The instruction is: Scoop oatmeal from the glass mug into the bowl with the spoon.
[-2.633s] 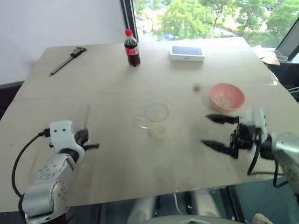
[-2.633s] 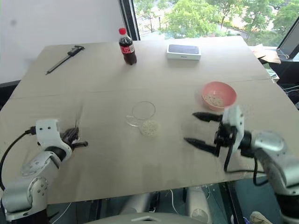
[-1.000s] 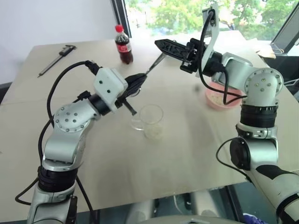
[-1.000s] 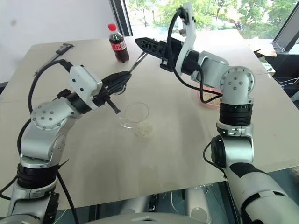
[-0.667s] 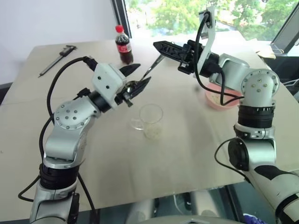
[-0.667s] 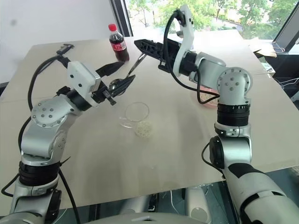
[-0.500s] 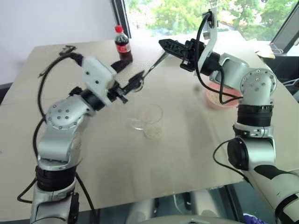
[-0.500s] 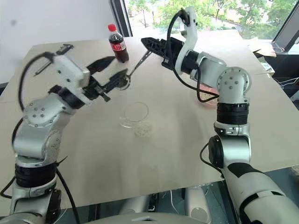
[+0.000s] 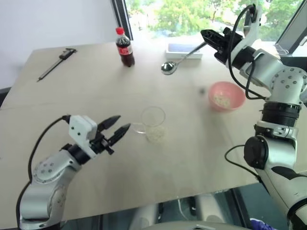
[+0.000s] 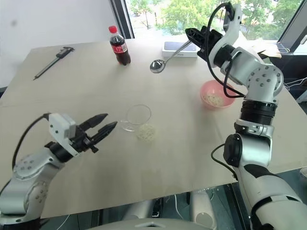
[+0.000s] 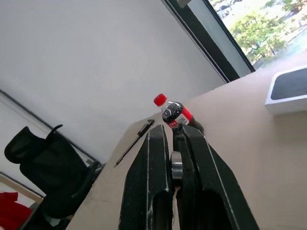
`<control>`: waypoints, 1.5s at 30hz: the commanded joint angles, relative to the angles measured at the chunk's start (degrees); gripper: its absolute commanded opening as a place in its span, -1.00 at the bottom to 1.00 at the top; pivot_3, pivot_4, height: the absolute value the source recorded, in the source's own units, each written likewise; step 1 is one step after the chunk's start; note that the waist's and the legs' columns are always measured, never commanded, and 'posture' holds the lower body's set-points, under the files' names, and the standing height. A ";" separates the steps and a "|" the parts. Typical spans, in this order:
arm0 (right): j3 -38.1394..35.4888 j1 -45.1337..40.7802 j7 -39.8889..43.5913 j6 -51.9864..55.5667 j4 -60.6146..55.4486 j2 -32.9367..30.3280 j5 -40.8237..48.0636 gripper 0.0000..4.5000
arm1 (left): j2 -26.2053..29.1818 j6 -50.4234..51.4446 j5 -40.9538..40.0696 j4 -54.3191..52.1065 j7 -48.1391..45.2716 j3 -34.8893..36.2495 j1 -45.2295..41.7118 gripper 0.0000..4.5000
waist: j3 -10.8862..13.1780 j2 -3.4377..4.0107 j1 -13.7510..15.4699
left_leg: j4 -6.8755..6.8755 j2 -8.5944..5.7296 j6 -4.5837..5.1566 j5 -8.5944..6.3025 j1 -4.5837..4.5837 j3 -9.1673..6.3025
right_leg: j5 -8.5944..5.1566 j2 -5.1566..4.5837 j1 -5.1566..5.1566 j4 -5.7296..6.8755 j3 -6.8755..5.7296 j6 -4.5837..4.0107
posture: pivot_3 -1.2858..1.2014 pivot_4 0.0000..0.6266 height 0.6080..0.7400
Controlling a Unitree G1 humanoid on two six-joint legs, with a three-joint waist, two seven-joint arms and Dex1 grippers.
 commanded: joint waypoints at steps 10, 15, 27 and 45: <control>-5.59 1.12 -7.26 2.22 -6.24 -3.63 4.53 -1.00 | 0.51 -12.34 8.56 11.20 -3.91 -8.49 -5.94 -0.01 | -0.03 0.08 -0.40 | 0.00 -0.01 0.01 0.00 0.01 0.06 | 0.00 0.00 -0.02 0.04 0.05 0.00 | 0.03 -0.52 1.00; -5.52 1.21 -8.18 2.05 -6.70 -4.01 5.22 -1.00 | -0.33 -14.45 10.47 14.79 -3.21 -10.37 -9.18 -0.01 | -0.04 0.08 -0.39 | 0.00 0.00 0.03 -0.01 0.02 0.07 | 0.00 -0.02 -0.02 0.06 0.07 0.00 | 0.03 -0.52 1.00; -6.03 2.30 -8.74 4.28 -7.21 -4.84 9.24 -1.00 | -3.20 -13.09 10.56 17.97 -0.02 -11.75 -14.62 -0.97 | -0.04 0.08 -0.25 | 0.01 0.00 0.04 -0.01 0.01 0.03 | 0.01 -0.05 -0.01 0.06 0.06 0.01 | 0.03 -0.52 1.00; -0.48 0.52 -9.52 15.19 -10.19 -7.77 27.65 -1.00 | -7.52 -14.02 13.88 25.71 6.61 -13.74 -24.27 -0.97 | -0.05 0.10 0.09 | 0.03 -0.01 0.08 -0.03 0.01 0.04 | 0.01 -0.04 -0.01 0.10 0.06 0.01 | 0.03 -0.52 1.00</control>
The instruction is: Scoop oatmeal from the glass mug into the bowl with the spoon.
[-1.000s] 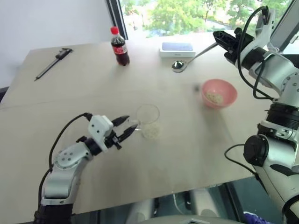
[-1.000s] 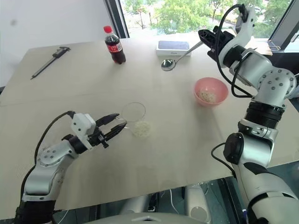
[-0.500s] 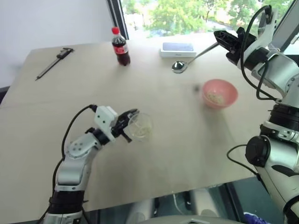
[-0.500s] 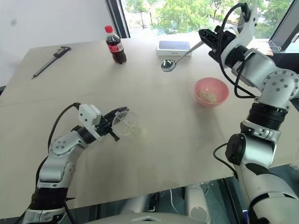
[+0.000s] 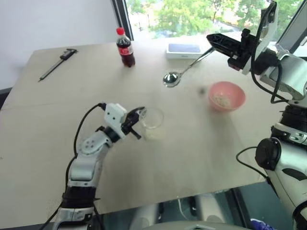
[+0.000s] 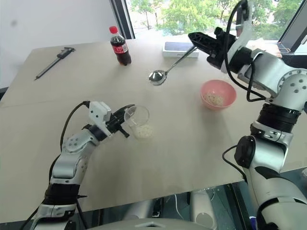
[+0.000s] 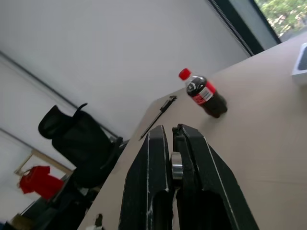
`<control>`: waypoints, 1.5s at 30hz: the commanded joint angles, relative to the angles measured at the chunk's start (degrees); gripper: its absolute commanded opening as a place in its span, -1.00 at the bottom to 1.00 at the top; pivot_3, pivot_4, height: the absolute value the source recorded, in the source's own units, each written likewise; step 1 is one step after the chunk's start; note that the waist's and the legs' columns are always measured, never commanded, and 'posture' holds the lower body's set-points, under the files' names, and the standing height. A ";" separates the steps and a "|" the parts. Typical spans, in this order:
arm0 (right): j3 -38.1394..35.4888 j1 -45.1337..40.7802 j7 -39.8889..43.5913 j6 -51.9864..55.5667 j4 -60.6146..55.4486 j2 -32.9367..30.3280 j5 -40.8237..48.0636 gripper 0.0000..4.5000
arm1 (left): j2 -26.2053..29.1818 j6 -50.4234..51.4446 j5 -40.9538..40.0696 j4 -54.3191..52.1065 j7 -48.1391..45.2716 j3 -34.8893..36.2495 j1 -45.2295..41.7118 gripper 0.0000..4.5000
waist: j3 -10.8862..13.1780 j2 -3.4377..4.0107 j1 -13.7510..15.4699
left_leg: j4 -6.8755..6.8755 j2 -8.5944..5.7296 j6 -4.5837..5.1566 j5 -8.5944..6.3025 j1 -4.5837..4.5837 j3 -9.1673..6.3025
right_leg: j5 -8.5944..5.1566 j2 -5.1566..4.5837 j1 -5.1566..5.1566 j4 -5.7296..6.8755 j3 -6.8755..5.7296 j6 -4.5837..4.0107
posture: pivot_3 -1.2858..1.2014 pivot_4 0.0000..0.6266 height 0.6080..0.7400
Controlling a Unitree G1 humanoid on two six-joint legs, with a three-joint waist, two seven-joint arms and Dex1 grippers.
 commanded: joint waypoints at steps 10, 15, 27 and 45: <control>14.22 -0.40 12.05 -4.23 -11.21 -3.72 -8.02 -1.00 | -1.09 -2.75 4.57 5.97 4.64 -0.07 -11.92 -0.97 | 0.00 -0.01 -0.05 | 0.03 -0.01 -0.03 0.02 -0.09 -0.03 | 0.00 0.01 -0.02 -0.01 -0.05 0.01 | 0.03 -0.52 1.00; 28.42 0.66 25.20 -14.84 -15.05 -6.72 -25.37 -1.00 | -1.63 -4.76 5.57 10.65 3.76 -0.71 -15.42 -0.97 | -0.01 -0.02 -0.12 | 0.04 -0.04 -0.04 0.02 -0.08 -0.04 | 0.00 0.02 -0.02 -0.01 -0.06 0.02 | 0.03 -0.52 1.00; 40.96 3.84 38.88 -30.15 -17.16 -5.67 -46.46 -1.00 | -2.74 -9.50 7.14 20.58 3.80 -1.46 -21.92 -0.97 | 0.00 -0.02 -0.15 | 0.09 -0.07 -0.06 0.03 -0.12 -0.13 | 0.01 -0.01 -0.05 -0.16 -0.12 0.02 | 0.03 -0.52 1.00; 29.05 8.15 27.66 -8.16 -17.99 6.05 -40.37 -1.00 | -4.88 -11.33 8.10 23.92 3.40 -2.06 -24.39 -0.97 | 0.00 -0.02 -0.01 | 0.12 -0.08 -0.08 0.04 -0.14 -0.19 | 0.01 -0.03 -0.07 -0.07 -0.13 0.01 | 0.03 -0.52 1.00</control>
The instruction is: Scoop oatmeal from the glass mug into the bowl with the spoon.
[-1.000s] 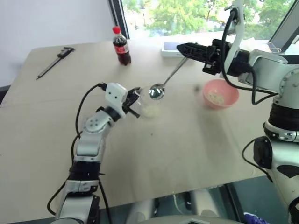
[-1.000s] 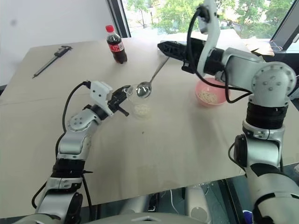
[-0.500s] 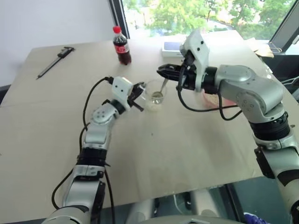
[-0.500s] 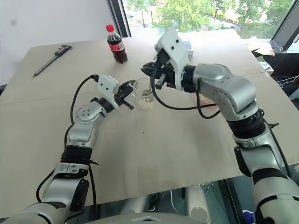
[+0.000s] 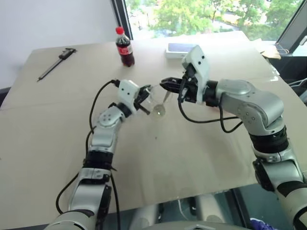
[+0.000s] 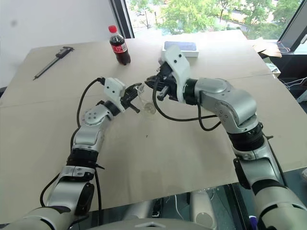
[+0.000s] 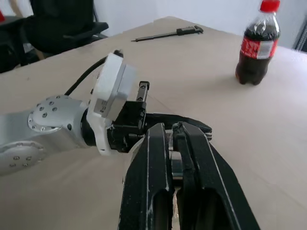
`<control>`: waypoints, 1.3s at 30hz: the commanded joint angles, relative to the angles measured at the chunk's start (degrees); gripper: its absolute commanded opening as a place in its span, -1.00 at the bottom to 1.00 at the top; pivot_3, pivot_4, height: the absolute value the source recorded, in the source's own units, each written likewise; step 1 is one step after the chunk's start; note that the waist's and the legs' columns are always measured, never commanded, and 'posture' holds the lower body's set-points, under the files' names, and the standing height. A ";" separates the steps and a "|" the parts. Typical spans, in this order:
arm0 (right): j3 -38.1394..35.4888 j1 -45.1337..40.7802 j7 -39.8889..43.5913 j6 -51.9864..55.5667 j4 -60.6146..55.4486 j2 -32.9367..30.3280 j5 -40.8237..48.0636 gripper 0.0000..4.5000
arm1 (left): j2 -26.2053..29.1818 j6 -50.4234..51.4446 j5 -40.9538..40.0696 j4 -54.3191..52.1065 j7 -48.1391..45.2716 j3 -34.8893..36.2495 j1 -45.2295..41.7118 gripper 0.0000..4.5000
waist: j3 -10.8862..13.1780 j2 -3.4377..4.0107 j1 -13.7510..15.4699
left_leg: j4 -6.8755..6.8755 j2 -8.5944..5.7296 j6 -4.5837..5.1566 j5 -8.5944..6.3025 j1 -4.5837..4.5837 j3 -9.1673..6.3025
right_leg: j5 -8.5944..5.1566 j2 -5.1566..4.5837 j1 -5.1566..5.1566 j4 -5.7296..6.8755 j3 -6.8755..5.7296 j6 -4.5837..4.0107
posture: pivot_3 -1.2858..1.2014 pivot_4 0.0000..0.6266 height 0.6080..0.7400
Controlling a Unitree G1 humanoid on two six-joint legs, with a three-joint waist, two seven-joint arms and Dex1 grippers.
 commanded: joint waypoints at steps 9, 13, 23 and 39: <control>-6.31 -0.09 -8.28 9.50 1.29 6.36 1.42 -1.00 | -1.01 -2.91 0.19 1.67 0.28 -0.02 -4.92 -0.97 | 0.00 0.00 -0.26 | 0.00 -0.06 0.00 0.00 -0.01 0.01 | 0.00 0.00 -0.02 0.21 0.01 0.00 | 0.03 -0.52 1.00; -9.95 0.26 -10.47 13.77 1.22 9.88 3.80 -1.00 | -1.06 -3.13 0.32 2.31 0.08 -0.18 -5.29 -0.97 | 0.00 0.00 -0.34 | 0.00 -0.06 0.00 0.00 0.00 0.01 | 0.00 0.00 -0.02 0.22 0.01 0.00 | 0.03 -0.52 1.00; -32.44 -9.82 -18.02 27.77 10.73 16.31 7.33 -1.00 | -1.11 -3.76 0.78 3.23 -0.44 -0.50 -5.06 -0.97 | 0.00 0.01 -0.40 | 0.00 -0.07 -0.01 0.01 0.00 -0.01 | 0.00 0.00 -0.03 0.27 0.01 0.00 | 0.03 -0.52 1.00; -51.49 -18.62 -24.08 32.57 23.76 10.00 6.50 -1.00 | -1.86 -6.99 0.57 6.93 -0.58 -0.25 -5.04 -0.97 | -0.01 0.01 -0.39 | -0.02 -0.08 0.00 0.01 -0.01 0.02 | 0.00 -0.02 -0.02 0.30 0.03 0.00 | 0.03 -0.52 1.00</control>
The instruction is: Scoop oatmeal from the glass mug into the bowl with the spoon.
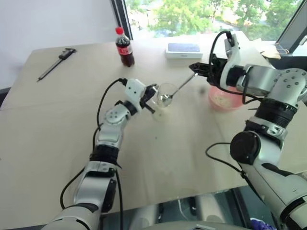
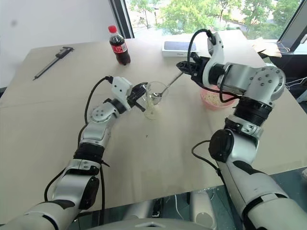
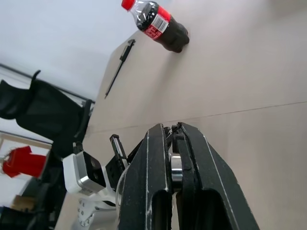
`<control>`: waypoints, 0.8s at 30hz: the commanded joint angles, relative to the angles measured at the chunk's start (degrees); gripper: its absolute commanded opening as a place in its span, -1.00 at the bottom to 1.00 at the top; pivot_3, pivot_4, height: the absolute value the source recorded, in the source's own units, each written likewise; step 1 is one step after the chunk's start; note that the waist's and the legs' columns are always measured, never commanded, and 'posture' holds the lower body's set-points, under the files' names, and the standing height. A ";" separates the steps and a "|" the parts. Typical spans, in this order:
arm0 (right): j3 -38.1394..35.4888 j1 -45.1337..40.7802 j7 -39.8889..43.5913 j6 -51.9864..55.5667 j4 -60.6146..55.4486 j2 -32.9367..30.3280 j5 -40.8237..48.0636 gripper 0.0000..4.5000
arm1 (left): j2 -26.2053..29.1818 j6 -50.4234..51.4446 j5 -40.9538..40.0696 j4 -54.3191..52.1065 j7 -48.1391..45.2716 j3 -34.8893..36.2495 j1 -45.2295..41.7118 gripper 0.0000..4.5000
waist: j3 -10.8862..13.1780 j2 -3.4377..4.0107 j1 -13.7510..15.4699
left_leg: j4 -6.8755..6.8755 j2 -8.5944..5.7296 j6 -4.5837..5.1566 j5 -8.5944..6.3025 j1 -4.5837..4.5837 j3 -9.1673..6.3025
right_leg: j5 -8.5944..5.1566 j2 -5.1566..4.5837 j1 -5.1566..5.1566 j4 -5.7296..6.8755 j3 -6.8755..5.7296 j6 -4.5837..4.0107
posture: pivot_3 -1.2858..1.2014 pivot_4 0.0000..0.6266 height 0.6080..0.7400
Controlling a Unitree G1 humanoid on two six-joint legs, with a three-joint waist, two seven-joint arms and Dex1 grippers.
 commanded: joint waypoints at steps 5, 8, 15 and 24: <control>-7.29 -2.53 -4.06 0.36 1.89 -2.60 2.62 -1.00 | -0.21 -2.63 -0.87 0.35 0.16 1.20 -1.45 -0.97 | 0.00 0.00 0.00 | 0.00 0.01 0.00 0.00 0.00 0.02 | 0.00 0.00 0.00 0.02 0.02 0.00 | 0.03 -0.52 1.00; -10.72 -2.97 -5.08 0.30 2.70 -3.56 1.42 -1.00 | -0.99 -3.03 -2.32 0.51 -0.50 1.77 -1.74 -0.97 | 0.00 0.00 0.15 | 0.00 0.01 0.01 0.00 0.00 0.02 | 0.00 -0.01 0.00 0.02 0.02 0.00 | 0.03 -0.52 1.00; -14.08 -3.55 -5.96 0.36 3.29 -4.95 1.90 -1.00 | -1.54 -4.19 -2.52 1.68 -0.95 1.70 -1.74 -0.97 | 0.00 0.00 0.07 | 0.00 0.01 0.01 0.00 0.00 0.05 | 0.00 -0.01 0.00 0.02 0.04 0.00 | 0.03 -0.52 1.00; -18.26 -3.85 -8.43 0.36 3.22 -4.30 2.75 -1.00 | -4.15 -9.87 -2.41 8.61 -0.69 2.13 -4.00 -0.97 | -0.02 0.01 0.09 | 0.00 0.02 0.02 0.00 0.00 0.06 | 0.00 0.00 0.01 0.03 0.05 0.00 | 0.03 -0.52 1.00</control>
